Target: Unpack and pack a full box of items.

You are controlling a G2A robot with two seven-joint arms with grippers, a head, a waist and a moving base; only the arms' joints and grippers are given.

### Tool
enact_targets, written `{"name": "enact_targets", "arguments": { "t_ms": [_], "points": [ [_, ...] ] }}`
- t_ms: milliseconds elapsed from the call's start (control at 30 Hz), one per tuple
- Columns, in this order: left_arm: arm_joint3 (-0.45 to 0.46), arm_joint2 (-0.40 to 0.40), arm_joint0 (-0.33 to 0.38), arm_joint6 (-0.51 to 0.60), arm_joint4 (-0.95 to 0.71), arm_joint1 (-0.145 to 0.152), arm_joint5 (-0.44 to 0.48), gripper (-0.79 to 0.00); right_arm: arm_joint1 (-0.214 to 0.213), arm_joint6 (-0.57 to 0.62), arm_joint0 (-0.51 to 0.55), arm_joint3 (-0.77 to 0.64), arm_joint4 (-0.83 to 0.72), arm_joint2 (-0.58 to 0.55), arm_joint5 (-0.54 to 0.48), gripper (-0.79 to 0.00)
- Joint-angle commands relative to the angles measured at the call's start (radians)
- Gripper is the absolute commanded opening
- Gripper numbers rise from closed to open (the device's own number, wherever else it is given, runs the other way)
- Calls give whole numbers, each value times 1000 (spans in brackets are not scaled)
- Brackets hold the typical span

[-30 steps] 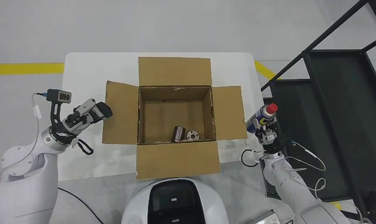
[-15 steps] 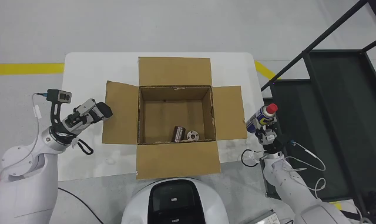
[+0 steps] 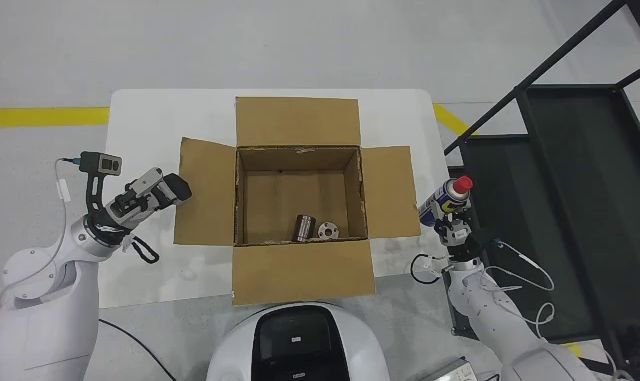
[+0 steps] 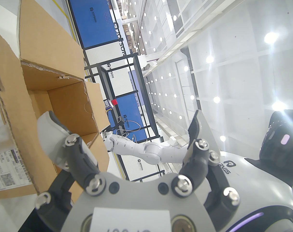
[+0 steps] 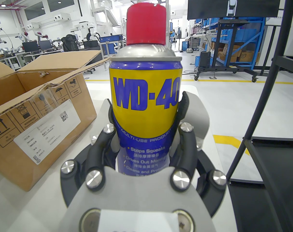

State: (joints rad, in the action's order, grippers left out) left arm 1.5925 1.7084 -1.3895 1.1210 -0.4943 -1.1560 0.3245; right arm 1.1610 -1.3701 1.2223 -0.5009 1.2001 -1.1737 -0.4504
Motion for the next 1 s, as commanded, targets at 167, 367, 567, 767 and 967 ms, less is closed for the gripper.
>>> {"name": "enact_targets", "arguments": {
  "t_ms": [167, 367, 567, 767, 967],
  "points": [
    [0, 0, 0, 0, 0, 0, 0, 0, 0, 0, 0, 0, 0, 0, 0, -785],
    [0, 0, 0, 0, 0, 0, 0, 0, 0, 0, 0, 0, 0, 0, 0, -785],
    [0, 0, 0, 0, 0, 0, 0, 0, 0, 6, 0, -3, -1, -1, 4, -785],
    [0, 0, 0, 0, 0, 0, 0, 0, -28, 83, 34, -115, -19, -66, 10, -785],
    [0, 0, 0, 0, 0, 0, 0, 0, -82, 218, 83, -293, 41, -173, -12, -785]
  ]
}}
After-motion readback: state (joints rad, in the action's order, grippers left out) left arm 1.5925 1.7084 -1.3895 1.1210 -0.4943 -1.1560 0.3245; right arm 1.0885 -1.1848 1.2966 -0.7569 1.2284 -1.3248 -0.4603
